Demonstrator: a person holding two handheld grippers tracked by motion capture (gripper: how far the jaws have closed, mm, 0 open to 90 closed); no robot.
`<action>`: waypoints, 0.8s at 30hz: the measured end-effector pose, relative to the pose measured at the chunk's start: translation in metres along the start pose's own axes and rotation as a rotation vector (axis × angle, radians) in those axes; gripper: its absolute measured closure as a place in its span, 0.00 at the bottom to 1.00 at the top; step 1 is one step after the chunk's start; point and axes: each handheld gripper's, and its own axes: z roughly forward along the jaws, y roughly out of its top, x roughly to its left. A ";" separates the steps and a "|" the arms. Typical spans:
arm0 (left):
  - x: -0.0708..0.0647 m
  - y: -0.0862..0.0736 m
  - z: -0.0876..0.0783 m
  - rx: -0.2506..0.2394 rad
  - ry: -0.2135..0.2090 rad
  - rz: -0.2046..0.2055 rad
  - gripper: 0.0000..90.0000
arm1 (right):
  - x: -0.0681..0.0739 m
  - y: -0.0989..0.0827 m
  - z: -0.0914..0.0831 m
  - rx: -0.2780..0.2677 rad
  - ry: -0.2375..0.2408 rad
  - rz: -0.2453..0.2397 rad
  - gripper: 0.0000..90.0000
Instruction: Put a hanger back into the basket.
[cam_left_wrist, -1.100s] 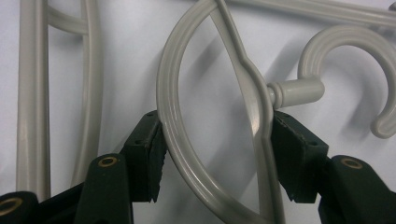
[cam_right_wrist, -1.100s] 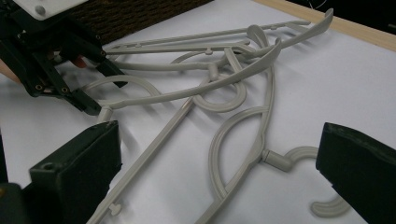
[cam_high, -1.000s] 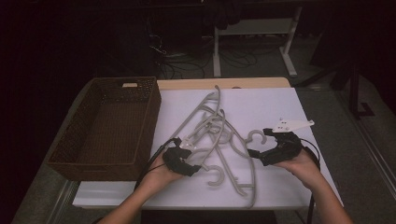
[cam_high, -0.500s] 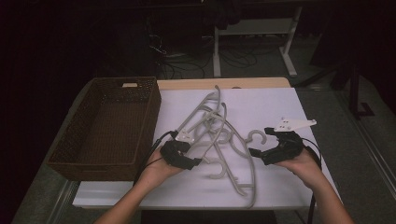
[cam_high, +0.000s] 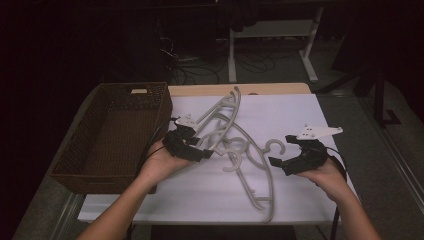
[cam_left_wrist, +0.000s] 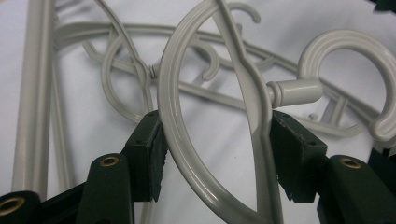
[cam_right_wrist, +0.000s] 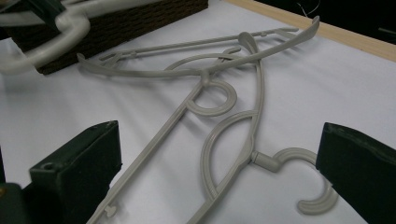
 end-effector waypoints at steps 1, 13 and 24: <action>-0.001 0.003 -0.003 -0.003 0.002 0.006 0.46 | 0.000 0.000 0.000 -0.001 0.000 0.001 0.00; 0.009 0.024 -0.038 -0.008 0.061 0.043 0.47 | -0.002 0.000 -0.001 -0.003 -0.003 0.004 0.00; 0.056 0.010 -0.099 -0.035 0.121 0.005 0.46 | -0.003 -0.001 -0.001 0.000 -0.005 0.005 0.00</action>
